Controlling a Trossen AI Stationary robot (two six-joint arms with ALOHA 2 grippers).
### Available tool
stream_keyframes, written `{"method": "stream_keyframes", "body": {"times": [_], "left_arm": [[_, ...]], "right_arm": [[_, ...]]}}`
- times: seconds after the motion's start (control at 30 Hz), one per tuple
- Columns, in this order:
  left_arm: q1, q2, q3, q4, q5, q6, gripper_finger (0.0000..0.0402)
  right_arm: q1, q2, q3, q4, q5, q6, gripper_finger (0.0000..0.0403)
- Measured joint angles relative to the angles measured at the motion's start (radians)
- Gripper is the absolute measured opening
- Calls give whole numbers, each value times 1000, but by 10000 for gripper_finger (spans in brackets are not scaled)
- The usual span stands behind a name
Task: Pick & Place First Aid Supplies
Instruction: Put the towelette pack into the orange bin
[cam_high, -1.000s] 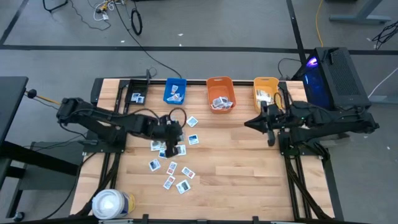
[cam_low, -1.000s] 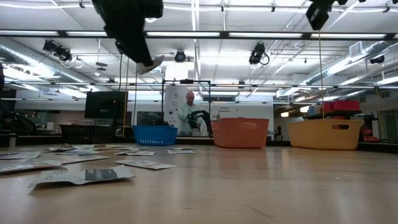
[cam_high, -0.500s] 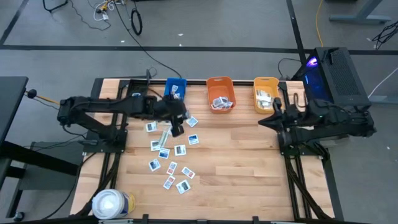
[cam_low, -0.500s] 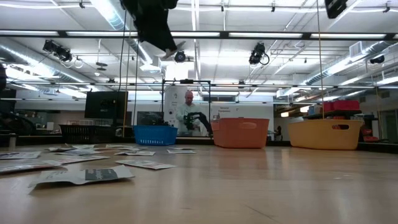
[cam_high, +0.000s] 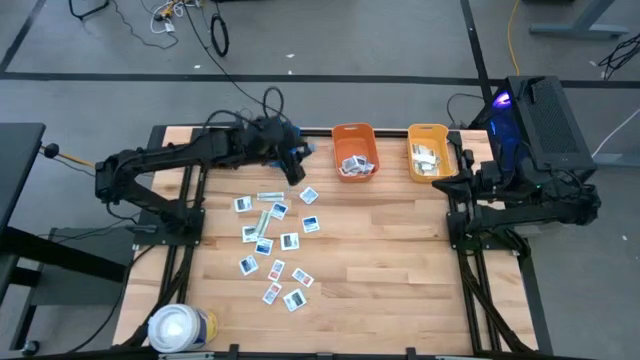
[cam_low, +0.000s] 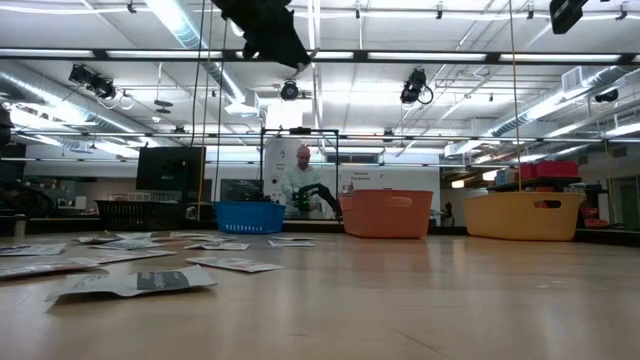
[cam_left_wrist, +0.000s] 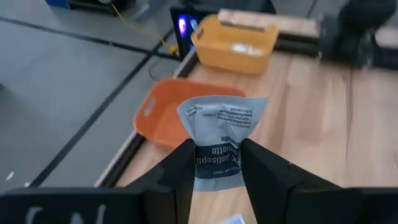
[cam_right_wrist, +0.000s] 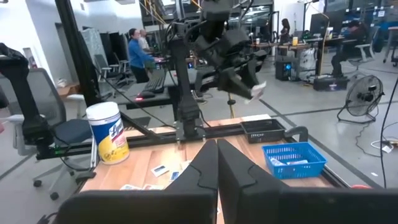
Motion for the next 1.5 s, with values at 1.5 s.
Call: {"method": "stream_keyframes", "body": {"times": [1.5], "left_arm": [[219,653,227,661,255,-194,130]], "right_arm": [[0,0,0,-23,65,43,0]]}}
